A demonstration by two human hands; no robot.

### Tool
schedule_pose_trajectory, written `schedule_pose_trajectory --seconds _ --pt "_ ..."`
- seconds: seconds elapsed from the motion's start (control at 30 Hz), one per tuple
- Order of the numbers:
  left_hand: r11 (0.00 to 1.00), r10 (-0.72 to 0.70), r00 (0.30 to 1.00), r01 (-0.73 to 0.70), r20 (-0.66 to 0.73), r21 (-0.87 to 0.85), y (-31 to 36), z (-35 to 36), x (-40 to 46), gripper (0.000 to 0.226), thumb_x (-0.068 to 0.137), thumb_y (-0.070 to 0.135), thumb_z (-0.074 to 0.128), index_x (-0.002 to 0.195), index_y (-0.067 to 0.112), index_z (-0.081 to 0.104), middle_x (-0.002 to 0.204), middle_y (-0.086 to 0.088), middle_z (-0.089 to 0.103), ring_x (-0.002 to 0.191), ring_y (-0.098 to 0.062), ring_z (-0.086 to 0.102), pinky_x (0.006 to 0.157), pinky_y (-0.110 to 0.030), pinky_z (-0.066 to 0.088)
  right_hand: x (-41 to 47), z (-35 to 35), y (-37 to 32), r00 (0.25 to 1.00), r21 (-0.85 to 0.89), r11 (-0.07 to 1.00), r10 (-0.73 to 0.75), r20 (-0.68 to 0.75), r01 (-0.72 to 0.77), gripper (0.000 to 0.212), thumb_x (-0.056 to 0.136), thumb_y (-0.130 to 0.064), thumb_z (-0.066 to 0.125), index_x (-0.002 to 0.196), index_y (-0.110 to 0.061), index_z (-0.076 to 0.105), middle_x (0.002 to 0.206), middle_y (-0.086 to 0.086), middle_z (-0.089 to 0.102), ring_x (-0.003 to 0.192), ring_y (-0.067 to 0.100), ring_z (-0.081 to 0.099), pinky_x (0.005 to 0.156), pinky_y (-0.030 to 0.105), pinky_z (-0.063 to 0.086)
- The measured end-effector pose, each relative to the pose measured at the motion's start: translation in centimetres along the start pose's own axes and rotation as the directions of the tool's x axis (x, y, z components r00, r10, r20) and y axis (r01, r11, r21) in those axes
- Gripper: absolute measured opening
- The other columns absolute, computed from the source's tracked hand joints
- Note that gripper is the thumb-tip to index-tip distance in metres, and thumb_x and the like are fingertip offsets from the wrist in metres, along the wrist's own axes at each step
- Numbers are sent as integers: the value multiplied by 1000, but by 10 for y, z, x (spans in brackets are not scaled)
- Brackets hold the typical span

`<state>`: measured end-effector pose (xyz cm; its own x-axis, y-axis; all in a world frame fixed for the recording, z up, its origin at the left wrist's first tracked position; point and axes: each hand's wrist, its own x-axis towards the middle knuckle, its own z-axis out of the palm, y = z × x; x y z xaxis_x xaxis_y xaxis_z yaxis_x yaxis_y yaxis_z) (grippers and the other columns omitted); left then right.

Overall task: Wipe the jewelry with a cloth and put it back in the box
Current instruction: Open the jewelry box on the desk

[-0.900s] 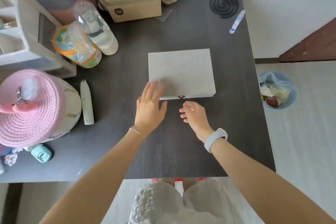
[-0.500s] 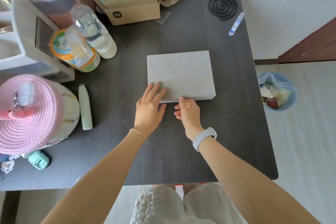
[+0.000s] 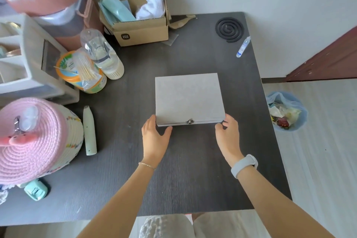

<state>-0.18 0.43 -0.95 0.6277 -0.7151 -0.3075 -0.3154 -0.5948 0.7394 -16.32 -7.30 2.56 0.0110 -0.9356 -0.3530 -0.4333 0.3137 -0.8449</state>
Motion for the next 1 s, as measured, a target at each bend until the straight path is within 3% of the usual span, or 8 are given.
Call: schedule_pose_trajectory --seconds 0.1,0.23,0.37,0.4,0.5,0.63,0.83,1.0 --pt "993 47 995 -56 -88 -103 17 -13 -5 58 84 20 63 135 8 39 140 -5 42 133 -19 31 110 -30 27 -8 -9 -18 996 90 992 -80 -47 84 34 88 5 41 89 -28 49 90 -19 47 89 12 48 76 27 40" --pt "965 144 977 -174 -156 -196 51 -30 8 53 85 21 61 134 12 41 136 -3 48 129 -17 39 108 -32 32 9 -12 -35 986 102 982 -153 -69 160 39 91 -3 44 127 -15 41 127 -4 43 113 5 39 97 21 32" --pt "947 146 981 -176 -127 -270 89 -40 39 64 87 15 57 143 14 25 115 13 55 97 19 50 83 -3 38 43 -10 -71 969 139 959 -245 -24 246 50 90 -3 42 137 -16 32 139 -2 38 124 7 37 102 23 30" --pt "945 155 982 -180 -112 -275 97 -42 49 67 87 14 57 144 16 21 118 15 53 98 20 49 80 -1 35 53 -8 -79 967 138 957 -256 -6 254 52 90 -3 42 139 -17 29 142 -1 35 128 9 35 105 25 30" --pt "945 181 982 -187 -49 -268 113 -46 79 73 86 14 57 145 21 14 146 2 37 132 -11 36 102 -20 31 81 0 -97 966 117 962 -254 44 247 57 90 -5 42 143 -16 23 147 1 28 135 14 28 113 36 26" --pt "949 212 977 -205 2 -239 122 -47 112 74 83 16 59 143 21 18 144 2 40 130 -16 40 106 -43 38 104 7 -108 958 118 958 -272 87 261 59 88 -4 42 143 -18 25 149 1 25 136 16 28 113 42 27" --pt "974 162 982 -144 97 -175 122 -46 137 75 83 19 59 145 19 17 147 -4 35 131 -23 38 107 -45 35 108 10 -109 965 45 978 -210 157 206 57 90 -5 38 144 -16 23 152 0 26 140 17 23 115 37 20" --pt "956 294 955 -294 -38 21 127 -53 103 64 89 15 54 143 8 20 152 -12 19 141 -21 15 108 -25 18 71 -9 -93 966 -26 974 -219 135 224 44 95 -10 38 138 -15 35 145 -1 37 135 13 31 99 16 22"
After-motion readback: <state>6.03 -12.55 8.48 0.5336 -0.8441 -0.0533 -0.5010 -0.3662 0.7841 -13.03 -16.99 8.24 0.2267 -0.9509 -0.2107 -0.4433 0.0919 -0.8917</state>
